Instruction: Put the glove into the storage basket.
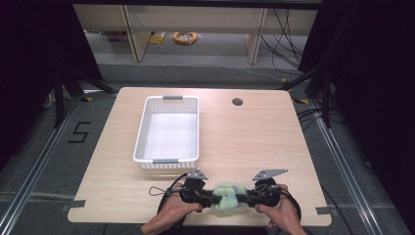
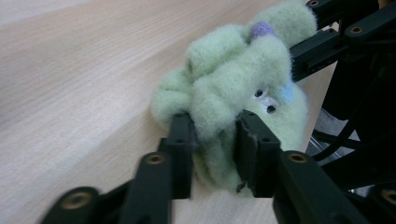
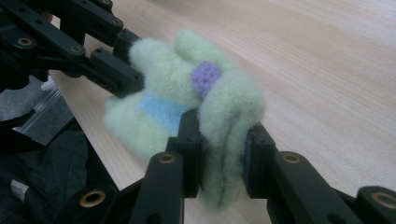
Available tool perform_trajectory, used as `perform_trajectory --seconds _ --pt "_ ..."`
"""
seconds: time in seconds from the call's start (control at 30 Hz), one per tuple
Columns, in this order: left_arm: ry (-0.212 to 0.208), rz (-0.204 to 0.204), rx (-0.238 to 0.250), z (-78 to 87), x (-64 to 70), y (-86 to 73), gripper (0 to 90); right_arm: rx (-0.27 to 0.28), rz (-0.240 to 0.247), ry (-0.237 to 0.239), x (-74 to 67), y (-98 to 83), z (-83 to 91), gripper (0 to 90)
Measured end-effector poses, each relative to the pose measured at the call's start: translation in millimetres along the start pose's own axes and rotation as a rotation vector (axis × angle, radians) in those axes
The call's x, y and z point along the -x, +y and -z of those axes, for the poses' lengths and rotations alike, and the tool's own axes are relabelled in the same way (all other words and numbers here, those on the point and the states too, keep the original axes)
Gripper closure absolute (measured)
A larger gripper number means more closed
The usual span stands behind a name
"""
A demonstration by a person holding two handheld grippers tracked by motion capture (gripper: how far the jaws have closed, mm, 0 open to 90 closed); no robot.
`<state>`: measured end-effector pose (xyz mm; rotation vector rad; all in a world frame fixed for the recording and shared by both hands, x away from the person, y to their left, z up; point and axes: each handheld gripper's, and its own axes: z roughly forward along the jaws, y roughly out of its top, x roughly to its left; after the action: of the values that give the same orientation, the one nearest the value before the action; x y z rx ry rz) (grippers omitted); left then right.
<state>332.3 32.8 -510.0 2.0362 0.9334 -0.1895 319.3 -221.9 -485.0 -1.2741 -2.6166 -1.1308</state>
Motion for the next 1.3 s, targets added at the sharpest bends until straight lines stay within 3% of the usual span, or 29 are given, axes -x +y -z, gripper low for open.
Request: perform_trajectory --seconds 0.2,0.23,0.33,0.37,0.4,0.43,0.73,0.8,0.83,0.87,0.9,1.0,1.13,1.17,1.23,1.3 --pt "0.005 0.029 -0.02 -6.4 1.0 1.4 49.9 -0.015 0.003 -0.012 2.0 -1.5 -2.7 73.3" --pt "0.027 0.028 -0.037 -5.9 2.9 2.5 49.5 -0.016 -0.001 -0.014 2.0 -1.7 -2.9 73.3" --pt "0.03 0.026 -0.041 -7.7 4.7 3.8 48.4 -0.015 -0.005 -0.021 2.9 -2.3 -4.1 73.2" --pt "0.022 0.027 -0.008 -11.8 5.5 3.5 48.3 -0.016 -0.005 -0.023 3.0 -2.3 -4.2 73.3" --pt "0.011 0.023 -0.024 -11.5 5.5 4.5 48.4 -0.016 -0.001 -0.024 3.2 -2.4 -4.3 73.2" --pt "0.003 0.025 -0.029 -11.5 5.3 4.6 48.9 0.003 -0.007 -0.021 3.0 -3.1 -6.2 73.2" --pt "-0.013 0.031 -0.009 -10.3 6.5 1.1 69.9 -0.014 0.0 -0.019 4.1 -2.9 -4.8 73.2" --pt "0.006 0.045 -0.001 -9.6 7.5 0.3 71.3 -0.015 -0.002 -0.018 3.9 -2.7 -4.4 73.2" --pt "0.001 0.046 -0.013 -8.1 6.4 0.8 71.9 -0.014 -0.001 -0.016 4.1 -2.7 -4.4 73.3" --pt "-0.034 0.049 0.001 -8.6 3.9 0.4 72.6 -0.018 -0.001 -0.016 3.7 -2.5 -3.8 73.3" --pt "-0.015 0.06 0.019 -8.6 4.8 0.0 73.1 -0.017 0.0 -0.014 3.5 -2.2 -3.3 73.3" --pt "-0.031 0.034 0.006 -5.2 4.8 1.4 74.0 -0.009 0.003 -0.011 2.4 -1.0 -1.5 73.4" --pt "-0.013 0.032 0.013 0.3 7.3 3.9 74.4 0.009 -0.006 0.018 3.8 0.9 1.6 73.5" --pt "-0.036 0.037 0.023 0.8 6.7 4.4 74.4 0.014 -0.008 0.015 2.6 1.7 2.0 73.5" --pt "-0.015 0.027 0.021 4.7 7.4 5.9 74.4 0.015 -0.004 0.031 0.6 4.6 3.2 73.5" --pt "-0.033 0.03 0.033 8.7 5.8 8.3 74.4 0.018 0.006 0.022 -0.8 8.6 5.2 73.4"
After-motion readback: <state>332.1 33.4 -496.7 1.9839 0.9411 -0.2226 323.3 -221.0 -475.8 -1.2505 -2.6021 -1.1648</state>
